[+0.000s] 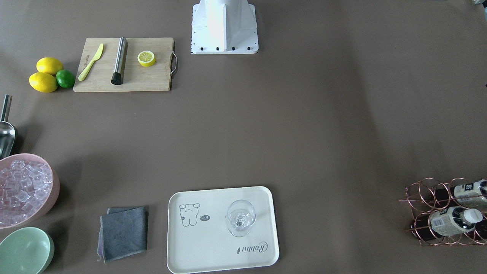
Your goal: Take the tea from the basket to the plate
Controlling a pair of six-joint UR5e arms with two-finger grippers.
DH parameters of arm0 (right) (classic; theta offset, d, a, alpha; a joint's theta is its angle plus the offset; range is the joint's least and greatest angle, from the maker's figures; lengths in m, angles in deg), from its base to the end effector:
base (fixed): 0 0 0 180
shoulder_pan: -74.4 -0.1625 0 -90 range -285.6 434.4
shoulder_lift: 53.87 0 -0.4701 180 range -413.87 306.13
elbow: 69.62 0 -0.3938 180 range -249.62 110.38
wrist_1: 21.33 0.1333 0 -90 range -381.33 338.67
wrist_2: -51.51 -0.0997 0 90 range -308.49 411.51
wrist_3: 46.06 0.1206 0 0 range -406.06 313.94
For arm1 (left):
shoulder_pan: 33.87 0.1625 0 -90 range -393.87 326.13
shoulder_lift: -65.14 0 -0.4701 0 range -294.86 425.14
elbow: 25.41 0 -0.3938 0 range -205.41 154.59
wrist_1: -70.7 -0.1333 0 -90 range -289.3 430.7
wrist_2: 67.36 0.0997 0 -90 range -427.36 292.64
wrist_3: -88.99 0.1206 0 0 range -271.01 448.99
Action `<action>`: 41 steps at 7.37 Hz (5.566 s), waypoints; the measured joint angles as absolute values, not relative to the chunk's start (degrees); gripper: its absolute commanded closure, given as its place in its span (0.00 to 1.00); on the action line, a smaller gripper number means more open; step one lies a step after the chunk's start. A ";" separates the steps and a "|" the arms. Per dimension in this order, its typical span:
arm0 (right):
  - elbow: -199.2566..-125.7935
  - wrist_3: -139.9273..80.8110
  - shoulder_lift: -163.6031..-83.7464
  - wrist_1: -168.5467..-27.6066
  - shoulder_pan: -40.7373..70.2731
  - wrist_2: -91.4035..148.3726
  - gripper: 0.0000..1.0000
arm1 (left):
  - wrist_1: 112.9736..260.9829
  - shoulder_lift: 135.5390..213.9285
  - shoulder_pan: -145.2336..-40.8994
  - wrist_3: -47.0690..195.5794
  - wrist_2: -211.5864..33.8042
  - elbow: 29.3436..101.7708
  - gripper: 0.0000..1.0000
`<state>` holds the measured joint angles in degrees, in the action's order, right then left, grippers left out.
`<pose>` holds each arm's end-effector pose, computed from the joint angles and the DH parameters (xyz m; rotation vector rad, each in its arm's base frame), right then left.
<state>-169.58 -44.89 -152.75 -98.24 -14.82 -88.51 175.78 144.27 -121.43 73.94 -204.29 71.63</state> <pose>0.0349 -0.4373 0.6703 0.2165 -0.8722 -0.1016 -0.0274 -0.4197 0.7118 0.0590 0.8354 -0.1267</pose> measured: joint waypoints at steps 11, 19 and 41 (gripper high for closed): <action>-172.12 -41.81 -136.08 -80.50 5.84 -95.40 0.00 | 176.13 172.74 -121.59 -13.05 -199.25 66.94 0.02; -169.67 -41.80 -135.47 -58.82 7.69 -95.20 0.00 | 178.64 182.32 -120.95 -20.34 -198.50 51.22 0.03; -150.55 -21.32 -124.74 3.82 29.74 -73.49 0.00 | 138.50 182.05 -101.71 -57.32 -193.98 102.81 1.00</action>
